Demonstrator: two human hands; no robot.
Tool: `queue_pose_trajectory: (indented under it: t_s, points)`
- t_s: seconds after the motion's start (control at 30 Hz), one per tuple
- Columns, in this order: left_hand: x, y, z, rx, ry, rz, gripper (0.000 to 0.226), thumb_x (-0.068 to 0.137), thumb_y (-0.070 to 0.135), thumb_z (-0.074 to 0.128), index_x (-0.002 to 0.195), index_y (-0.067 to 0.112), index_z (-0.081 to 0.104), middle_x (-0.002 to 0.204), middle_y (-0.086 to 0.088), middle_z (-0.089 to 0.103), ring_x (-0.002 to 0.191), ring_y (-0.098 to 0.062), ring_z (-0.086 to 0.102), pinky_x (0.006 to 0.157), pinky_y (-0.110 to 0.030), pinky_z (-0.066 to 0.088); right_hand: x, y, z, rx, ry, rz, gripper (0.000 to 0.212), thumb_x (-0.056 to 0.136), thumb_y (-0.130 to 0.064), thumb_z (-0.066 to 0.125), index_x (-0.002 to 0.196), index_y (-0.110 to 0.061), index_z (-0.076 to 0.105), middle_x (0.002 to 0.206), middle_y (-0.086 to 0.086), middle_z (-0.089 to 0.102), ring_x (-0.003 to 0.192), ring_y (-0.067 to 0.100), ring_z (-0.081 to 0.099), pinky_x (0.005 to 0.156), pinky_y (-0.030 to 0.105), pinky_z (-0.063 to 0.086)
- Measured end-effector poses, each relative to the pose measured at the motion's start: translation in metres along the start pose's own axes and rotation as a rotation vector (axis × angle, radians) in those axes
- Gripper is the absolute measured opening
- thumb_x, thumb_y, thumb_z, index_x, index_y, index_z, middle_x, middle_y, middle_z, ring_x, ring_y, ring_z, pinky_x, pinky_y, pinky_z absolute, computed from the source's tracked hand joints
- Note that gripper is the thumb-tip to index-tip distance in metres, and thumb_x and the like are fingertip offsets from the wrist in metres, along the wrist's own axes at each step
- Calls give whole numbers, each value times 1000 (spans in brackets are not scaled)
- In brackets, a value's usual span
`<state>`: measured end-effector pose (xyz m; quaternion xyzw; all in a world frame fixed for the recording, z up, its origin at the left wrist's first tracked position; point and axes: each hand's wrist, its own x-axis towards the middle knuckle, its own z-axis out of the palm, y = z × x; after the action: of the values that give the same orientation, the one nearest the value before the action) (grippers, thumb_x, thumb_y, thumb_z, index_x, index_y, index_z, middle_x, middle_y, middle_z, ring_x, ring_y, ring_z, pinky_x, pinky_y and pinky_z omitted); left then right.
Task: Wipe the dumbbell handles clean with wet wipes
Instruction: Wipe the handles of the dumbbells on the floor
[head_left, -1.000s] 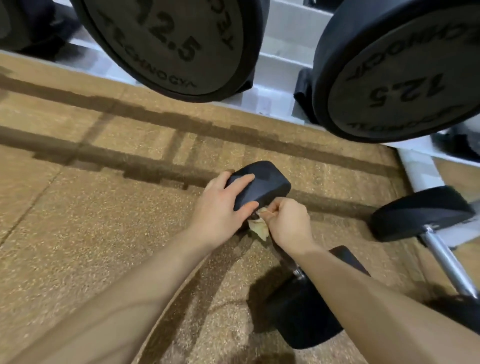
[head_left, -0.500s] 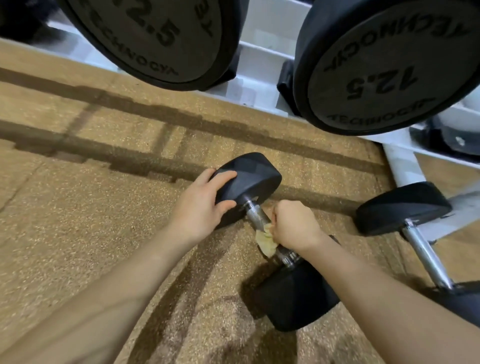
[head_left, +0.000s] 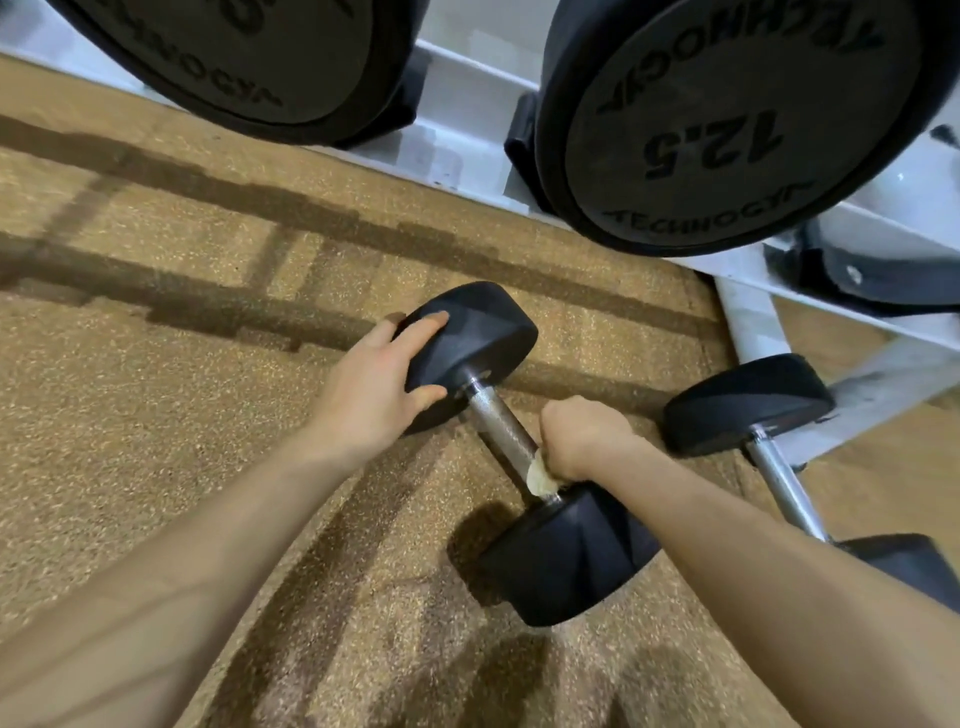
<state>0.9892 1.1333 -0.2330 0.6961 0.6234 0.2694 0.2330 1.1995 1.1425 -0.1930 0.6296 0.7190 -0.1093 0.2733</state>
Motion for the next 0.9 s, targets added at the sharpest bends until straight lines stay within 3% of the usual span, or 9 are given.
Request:
queue_pose_trajectory:
  t_s: [0.1,0.2,0.33,0.4,0.5,0.57,0.67,0.77,0.9]
  points:
    - [5,3,-1,80,37,0,76,81,39,75,146,37,36,130,-4,53,114,-28,55,92,-39,46,22,-3,0,300,155,26,8,82,-8,61,86,-7,68,88,11,69,85,31,67,77,40,56]
    - [4,6,-1,79,40,-18,76,79,40,76,144,40,37,127,-1,53,113,-26,55,92,-37,45,31,-13,5,516,281,28,15,87,-9,56,78,-5,67,81,13,68,82,33,66,77,42,55]
    - [-3,-1,-1,12,46,-23,75,79,34,78,142,37,38,126,2,51,113,-26,54,94,-42,47,18,-6,-1,376,65,-60,9,82,-5,62,87,-6,70,84,10,70,80,26,67,76,36,56]
    - [-10,-6,1,-15,55,-18,74,79,28,79,141,33,39,130,3,48,117,-23,51,95,-39,46,16,2,-5,283,1,-60,18,75,4,59,84,-7,70,81,9,71,77,24,68,74,37,59]
    - [-22,-16,-3,-49,42,-99,73,76,23,82,136,27,40,136,-1,44,124,-23,48,99,-37,43,20,-3,-3,501,125,-2,20,77,5,60,78,-12,70,80,5,71,76,22,69,75,38,59]
    - [-24,-18,-9,-10,52,-124,70,71,32,84,128,22,43,128,-2,47,119,-23,48,96,-37,44,21,-17,0,718,196,7,17,81,-1,67,74,-16,68,81,1,70,79,21,68,77,37,57]
    - [-17,-6,-19,15,93,-48,67,72,50,77,124,20,46,118,7,47,108,-13,47,87,-32,43,15,-30,4,627,125,-77,6,81,-8,69,76,-10,70,81,2,71,81,19,68,77,32,56]
    - [-23,-6,-23,31,101,-25,57,81,43,73,128,25,48,129,6,50,116,-16,51,91,-35,45,12,-28,8,402,-5,-127,12,78,-4,63,75,-8,74,75,3,73,74,17,69,72,36,59]
    - [-48,-22,-34,4,88,-126,55,78,32,79,121,25,47,125,4,52,113,-19,52,90,-35,44,11,-54,8,660,187,-146,7,82,-11,69,76,-14,73,80,-2,71,79,15,66,80,29,54]
